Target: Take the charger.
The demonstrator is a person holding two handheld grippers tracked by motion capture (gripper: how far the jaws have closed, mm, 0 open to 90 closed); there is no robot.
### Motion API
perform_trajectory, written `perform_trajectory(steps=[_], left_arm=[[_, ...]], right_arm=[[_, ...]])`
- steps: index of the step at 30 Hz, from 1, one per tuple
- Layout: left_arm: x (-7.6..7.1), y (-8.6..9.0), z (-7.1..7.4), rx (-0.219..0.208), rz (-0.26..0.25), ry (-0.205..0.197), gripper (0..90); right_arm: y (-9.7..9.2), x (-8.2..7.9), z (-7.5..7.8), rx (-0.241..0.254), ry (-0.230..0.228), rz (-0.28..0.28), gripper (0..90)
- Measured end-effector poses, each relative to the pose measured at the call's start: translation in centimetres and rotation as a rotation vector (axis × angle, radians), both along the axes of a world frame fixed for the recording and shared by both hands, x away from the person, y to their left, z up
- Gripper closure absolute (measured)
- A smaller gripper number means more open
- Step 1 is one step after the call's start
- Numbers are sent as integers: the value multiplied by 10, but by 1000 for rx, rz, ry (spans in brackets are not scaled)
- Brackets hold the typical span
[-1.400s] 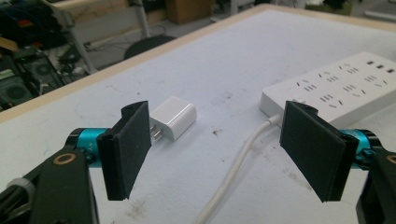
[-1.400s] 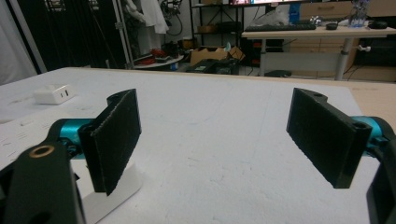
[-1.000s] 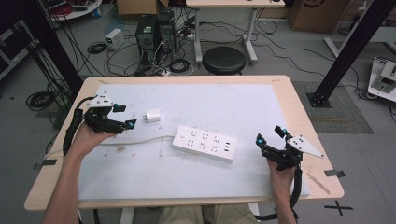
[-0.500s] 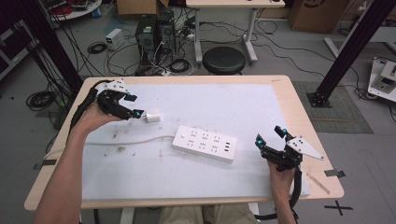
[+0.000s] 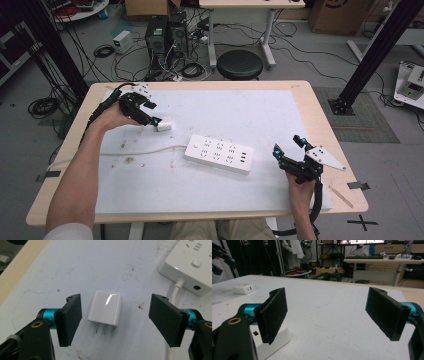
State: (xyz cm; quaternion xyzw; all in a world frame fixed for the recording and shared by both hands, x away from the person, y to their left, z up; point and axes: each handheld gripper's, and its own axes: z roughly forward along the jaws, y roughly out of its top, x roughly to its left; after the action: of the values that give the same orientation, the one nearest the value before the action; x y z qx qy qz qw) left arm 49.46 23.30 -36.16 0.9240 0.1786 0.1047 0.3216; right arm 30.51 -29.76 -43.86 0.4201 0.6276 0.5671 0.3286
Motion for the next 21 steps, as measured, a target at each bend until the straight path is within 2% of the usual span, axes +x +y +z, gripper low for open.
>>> perform_trajectory(steps=[3, 4, 5, 9, 10, 12, 13, 14, 21], left_arm=[[2, -2, -2, 11, -6, 3, 267], [10, -8, -10, 15, -26, 0, 267], [14, -10, -15, 41, -32, 6, 267], [19, -11, -21, 51, -38, 20, 267], [23, -12, -28, 50, -43, 43, 267], [23, -12, -28, 50, -43, 43, 267], [26, -15, -37, 62, -54, 71, 267], [27, -16, -39, 76, -59, 73, 267], [31, -20, -50, 87, -50, 96, 267]], right_arm=[[0, 0, 0, -1, 1, 3, 181], [0, 0, 0, -1, 1, 3, 181], [1, 1, 0, -3, 2, 8, 181], [1, 1, 0, -4, 3, 6, 181], [1, 1, -1, -3, 4, 6, 181], [1, 1, 0, -4, 6, 5, 181], [1, 1, -1, -5, 9, 7, 181], [1, 1, -1, -3, 12, 5, 181], [2, 2, -1, -15, 9, 8, 181]])
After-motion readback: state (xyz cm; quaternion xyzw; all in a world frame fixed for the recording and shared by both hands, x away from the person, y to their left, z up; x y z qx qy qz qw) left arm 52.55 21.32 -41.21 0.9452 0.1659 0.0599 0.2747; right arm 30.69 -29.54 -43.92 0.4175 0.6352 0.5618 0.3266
